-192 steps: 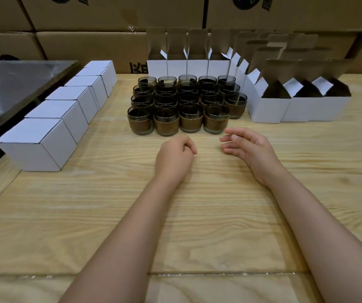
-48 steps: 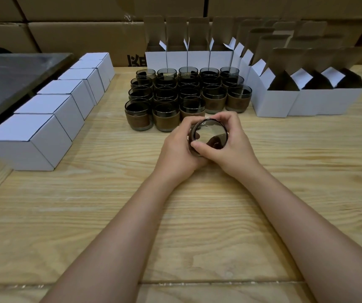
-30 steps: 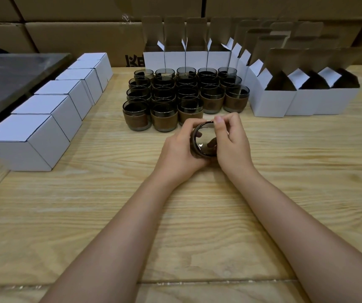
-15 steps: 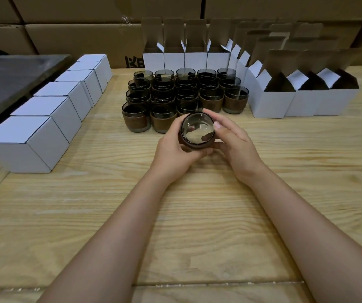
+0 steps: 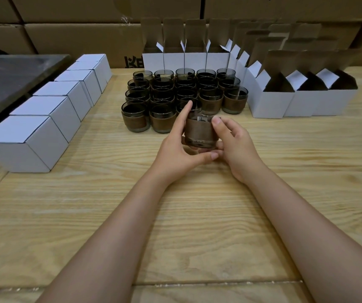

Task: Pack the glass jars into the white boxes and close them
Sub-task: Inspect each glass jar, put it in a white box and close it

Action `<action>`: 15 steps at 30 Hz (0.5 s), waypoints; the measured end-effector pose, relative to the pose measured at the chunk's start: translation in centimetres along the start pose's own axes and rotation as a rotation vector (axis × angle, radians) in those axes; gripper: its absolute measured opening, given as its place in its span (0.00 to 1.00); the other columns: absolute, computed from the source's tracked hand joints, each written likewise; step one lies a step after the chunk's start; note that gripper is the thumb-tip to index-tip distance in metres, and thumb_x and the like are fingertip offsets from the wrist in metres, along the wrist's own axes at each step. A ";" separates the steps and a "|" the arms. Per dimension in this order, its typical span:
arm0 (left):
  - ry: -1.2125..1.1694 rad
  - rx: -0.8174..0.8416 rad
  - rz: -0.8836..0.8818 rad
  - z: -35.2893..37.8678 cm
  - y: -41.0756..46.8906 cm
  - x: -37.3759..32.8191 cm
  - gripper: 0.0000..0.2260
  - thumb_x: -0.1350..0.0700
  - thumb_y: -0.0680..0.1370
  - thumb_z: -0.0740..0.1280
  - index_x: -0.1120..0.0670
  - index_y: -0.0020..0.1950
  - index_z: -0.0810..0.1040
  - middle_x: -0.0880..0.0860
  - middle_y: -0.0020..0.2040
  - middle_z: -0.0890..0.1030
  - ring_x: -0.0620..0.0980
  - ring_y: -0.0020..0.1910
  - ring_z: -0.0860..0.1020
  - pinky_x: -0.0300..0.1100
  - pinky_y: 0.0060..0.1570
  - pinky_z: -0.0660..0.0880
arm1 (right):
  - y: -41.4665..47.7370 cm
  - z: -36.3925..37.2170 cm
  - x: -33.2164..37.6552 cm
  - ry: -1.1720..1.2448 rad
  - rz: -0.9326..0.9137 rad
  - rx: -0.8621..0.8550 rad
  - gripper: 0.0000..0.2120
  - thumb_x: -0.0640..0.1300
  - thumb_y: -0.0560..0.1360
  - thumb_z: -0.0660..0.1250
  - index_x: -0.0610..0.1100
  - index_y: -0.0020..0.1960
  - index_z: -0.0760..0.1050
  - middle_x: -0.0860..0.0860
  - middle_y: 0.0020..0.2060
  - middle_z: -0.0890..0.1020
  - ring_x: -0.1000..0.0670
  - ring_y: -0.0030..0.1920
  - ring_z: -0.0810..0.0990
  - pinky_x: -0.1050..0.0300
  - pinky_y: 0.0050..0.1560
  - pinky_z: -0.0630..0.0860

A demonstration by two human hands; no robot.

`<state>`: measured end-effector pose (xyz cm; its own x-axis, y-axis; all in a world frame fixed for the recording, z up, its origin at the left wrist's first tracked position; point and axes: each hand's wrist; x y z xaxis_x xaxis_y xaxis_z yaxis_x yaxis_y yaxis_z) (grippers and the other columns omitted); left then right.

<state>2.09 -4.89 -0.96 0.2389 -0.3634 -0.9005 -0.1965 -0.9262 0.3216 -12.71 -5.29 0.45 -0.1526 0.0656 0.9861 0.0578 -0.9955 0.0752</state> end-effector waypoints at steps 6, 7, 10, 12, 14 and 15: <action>0.003 0.009 0.015 0.2 0.1 0.1 0.42 0.58 0.70 0.77 0.39 0.76 0.58 0.44 0.69 0.71 0.39 0.57 0.77 0.41 0.58 0.76 | -0.2 0.6 0.3 -0.052 0.014 -0.110 0.15 0.59 0.79 0.58 0.51 0.48 0.78 0.44 0.38 0.85 0.41 0.33 0.83 0.57 0.24 0.77; -0.003 0.006 0.006 0.3 0.2 0.1 0.41 0.58 0.70 0.77 0.40 0.76 0.59 0.46 0.68 0.72 0.41 0.56 0.78 0.43 0.58 0.77 | -0.2 0.5 0.4 -0.072 0.011 -0.112 0.15 0.59 0.80 0.58 0.52 0.47 0.78 0.44 0.37 0.85 0.41 0.32 0.83 0.57 0.24 0.77; -0.017 0.009 -0.024 0.3 0.3 0.0 0.39 0.57 0.70 0.77 0.41 0.76 0.62 0.50 0.67 0.73 0.44 0.58 0.77 0.48 0.60 0.76 | -0.4 0.5 0.5 -0.071 -0.018 -0.095 0.15 0.58 0.80 0.58 0.51 0.49 0.79 0.46 0.42 0.86 0.45 0.39 0.85 0.57 0.27 0.78; -0.027 0.007 -0.038 0.3 0.3 0.0 0.38 0.56 0.71 0.76 0.42 0.75 0.62 0.50 0.67 0.73 0.46 0.63 0.75 0.50 0.62 0.74 | -0.5 0.5 0.4 -0.047 -0.046 -0.047 0.13 0.54 0.80 0.60 0.48 0.55 0.78 0.45 0.48 0.84 0.47 0.44 0.85 0.56 0.32 0.79; -0.014 0.007 -0.045 0.3 0.3 0.1 0.37 0.54 0.71 0.76 0.43 0.75 0.62 0.50 0.66 0.74 0.49 0.66 0.73 0.51 0.65 0.73 | -0.7 0.5 0.3 -0.011 -0.064 -0.013 0.14 0.52 0.79 0.62 0.47 0.60 0.75 0.45 0.54 0.82 0.47 0.49 0.84 0.55 0.35 0.80; -0.005 0.007 -0.046 0.3 0.3 0.1 0.36 0.52 0.71 0.76 0.43 0.75 0.62 0.49 0.66 0.75 0.49 0.67 0.73 0.50 0.65 0.72 | -0.7 0.5 0.4 0.006 -0.074 -0.003 0.15 0.52 0.78 0.63 0.48 0.62 0.74 0.47 0.55 0.81 0.47 0.51 0.84 0.53 0.37 0.81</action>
<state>1.79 -5.17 -1.07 0.2434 -0.3195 -0.9158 -0.1917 -0.9414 0.2775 -12.34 -4.51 0.81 -0.1624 0.1383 0.9770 0.0428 -0.9882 0.1470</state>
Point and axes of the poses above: each hand's wrist, its own y-axis towards the middle knuckle, its own z-axis out of the palm, x = y × z
